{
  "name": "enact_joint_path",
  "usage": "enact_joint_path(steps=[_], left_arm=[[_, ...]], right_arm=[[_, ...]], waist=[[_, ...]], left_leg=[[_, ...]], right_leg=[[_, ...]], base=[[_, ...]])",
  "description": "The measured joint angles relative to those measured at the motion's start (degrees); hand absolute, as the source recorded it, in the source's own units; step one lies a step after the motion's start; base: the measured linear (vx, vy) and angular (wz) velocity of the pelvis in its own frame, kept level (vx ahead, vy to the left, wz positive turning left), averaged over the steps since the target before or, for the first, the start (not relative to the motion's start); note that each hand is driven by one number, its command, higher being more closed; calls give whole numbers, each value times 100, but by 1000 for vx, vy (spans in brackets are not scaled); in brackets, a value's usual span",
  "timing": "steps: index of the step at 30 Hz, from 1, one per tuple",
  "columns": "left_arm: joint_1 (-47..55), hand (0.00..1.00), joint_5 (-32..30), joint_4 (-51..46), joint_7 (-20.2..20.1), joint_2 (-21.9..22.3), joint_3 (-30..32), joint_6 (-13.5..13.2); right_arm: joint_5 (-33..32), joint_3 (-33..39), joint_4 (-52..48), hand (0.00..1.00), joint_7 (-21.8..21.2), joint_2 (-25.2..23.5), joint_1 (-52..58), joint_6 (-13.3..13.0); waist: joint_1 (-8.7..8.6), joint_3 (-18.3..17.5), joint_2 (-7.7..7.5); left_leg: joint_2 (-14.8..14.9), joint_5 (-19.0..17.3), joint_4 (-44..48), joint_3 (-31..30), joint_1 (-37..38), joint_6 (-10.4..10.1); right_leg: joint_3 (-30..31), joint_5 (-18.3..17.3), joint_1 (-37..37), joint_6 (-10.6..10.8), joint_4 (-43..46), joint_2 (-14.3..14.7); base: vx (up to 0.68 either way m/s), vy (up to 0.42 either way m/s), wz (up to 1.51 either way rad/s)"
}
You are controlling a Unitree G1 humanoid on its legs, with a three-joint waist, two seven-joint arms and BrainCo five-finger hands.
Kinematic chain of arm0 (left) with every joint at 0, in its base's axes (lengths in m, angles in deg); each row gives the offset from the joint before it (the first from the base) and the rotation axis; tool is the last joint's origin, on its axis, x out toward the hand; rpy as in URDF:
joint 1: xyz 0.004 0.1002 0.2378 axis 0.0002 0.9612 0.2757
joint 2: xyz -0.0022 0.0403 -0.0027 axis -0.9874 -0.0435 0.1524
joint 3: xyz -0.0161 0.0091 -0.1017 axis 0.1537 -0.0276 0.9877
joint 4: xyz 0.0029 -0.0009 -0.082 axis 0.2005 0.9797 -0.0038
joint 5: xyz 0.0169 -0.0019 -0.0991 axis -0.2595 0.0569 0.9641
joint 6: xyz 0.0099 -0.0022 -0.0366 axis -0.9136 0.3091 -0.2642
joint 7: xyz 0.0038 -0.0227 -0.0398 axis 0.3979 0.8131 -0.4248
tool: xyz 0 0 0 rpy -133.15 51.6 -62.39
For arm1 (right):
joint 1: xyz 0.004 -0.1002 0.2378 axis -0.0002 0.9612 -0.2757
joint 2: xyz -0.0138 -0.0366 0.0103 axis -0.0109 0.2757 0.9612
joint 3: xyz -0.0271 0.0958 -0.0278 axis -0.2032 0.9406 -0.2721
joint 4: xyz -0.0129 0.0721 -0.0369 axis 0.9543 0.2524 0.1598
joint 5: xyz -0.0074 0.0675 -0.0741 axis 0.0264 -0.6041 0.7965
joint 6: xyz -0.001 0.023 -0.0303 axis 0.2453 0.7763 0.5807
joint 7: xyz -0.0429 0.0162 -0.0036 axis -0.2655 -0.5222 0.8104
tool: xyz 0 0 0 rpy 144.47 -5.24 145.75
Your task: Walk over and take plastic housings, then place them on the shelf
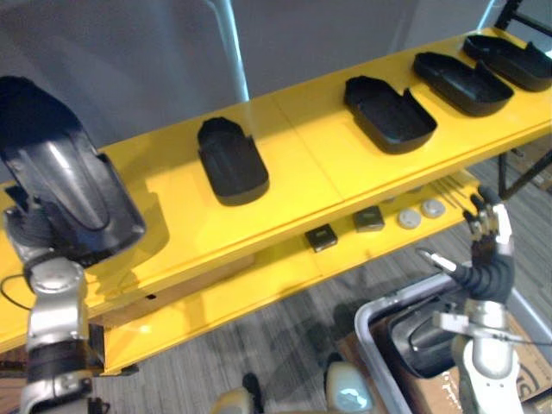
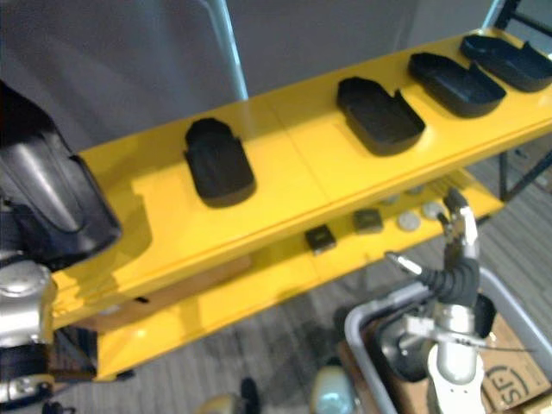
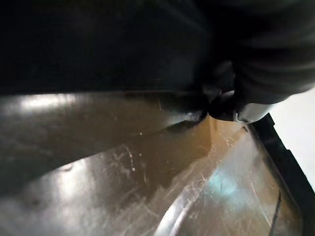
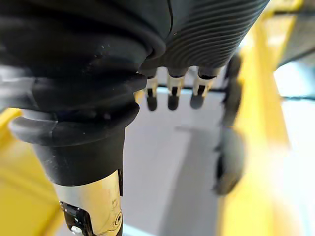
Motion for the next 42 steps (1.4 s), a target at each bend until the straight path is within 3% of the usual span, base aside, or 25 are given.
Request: enact_joint_path(steps=[2,6,10,17,21,30,31,38,42], left_arm=[[-223,100,-141,357,-277,-294,18,271],[-401,100,-450,724,-782,-584,116,524],[-397,100,-446,1206,-1129,-582,54,673],[-372,100,-457,1467,-1602,-562,-377,697],[-321,100,-668,1466,-1843,-538,-382,697],[-281,100,-655,1460,-1846,-224,-542,662],[-281,0,-655,1459,-1846,-225,-541,651],[-379,0,-612,1462,-1680,-222,-536,487],[-517,0,-591,1456,-1167,-173,-535,284]], right_arm=[[4,-7,283,0,238,-35,196,-1],[-13,-73,699,0,770,-107,373,2],[-27,-135,988,0,1171,-118,359,41],[-805,29,1614,0,1761,-300,403,29],[-912,255,1758,0,1810,-377,399,-18],[-924,700,1822,0,1604,-429,329,-134],[-932,772,1822,0,1543,-420,322,-137],[-1029,977,1821,0,1274,-385,257,-222],[-1028,977,1810,0,1093,-367,182,-226]], waist=[[-16,-12,14],[-36,-22,31],[-7,-37,82],[4,-28,94],[5,-17,111],[17,211,133],[18,249,145],[21,406,122],[17,516,94]], left_leg=[[22,-43,62,88,2,-17],[45,-64,86,157,-50,-30],[133,-202,246,221,-100,-35],[171,-302,458,179,-306,-9],[245,-483,735,195,-381,-15],[332,-670,1034,239,-542,22],[333,-679,1034,263,-544,25],[350,-685,1038,399,-552,23],[381,-703,1054,444,-528,11]], right_leg=[[44,12,20,16,-56,15],[68,75,23,46,-218,35],[131,134,63,57,-349,107],[114,243,19,88,-558,128],[143,251,46,92,-576,204],[213,267,5,113,-571,251],[238,266,-7,113,-569,254],[361,275,-162,123,-520,292],[410,264,-184,107,-467,313]], base=[[56,25,-11],[49,12,-2],[21,11,-10],[12,6,1],[4,11,-7],[-13,10,-4],[-1,13,-9],[28,5,-9],[-4,-2,-6]])
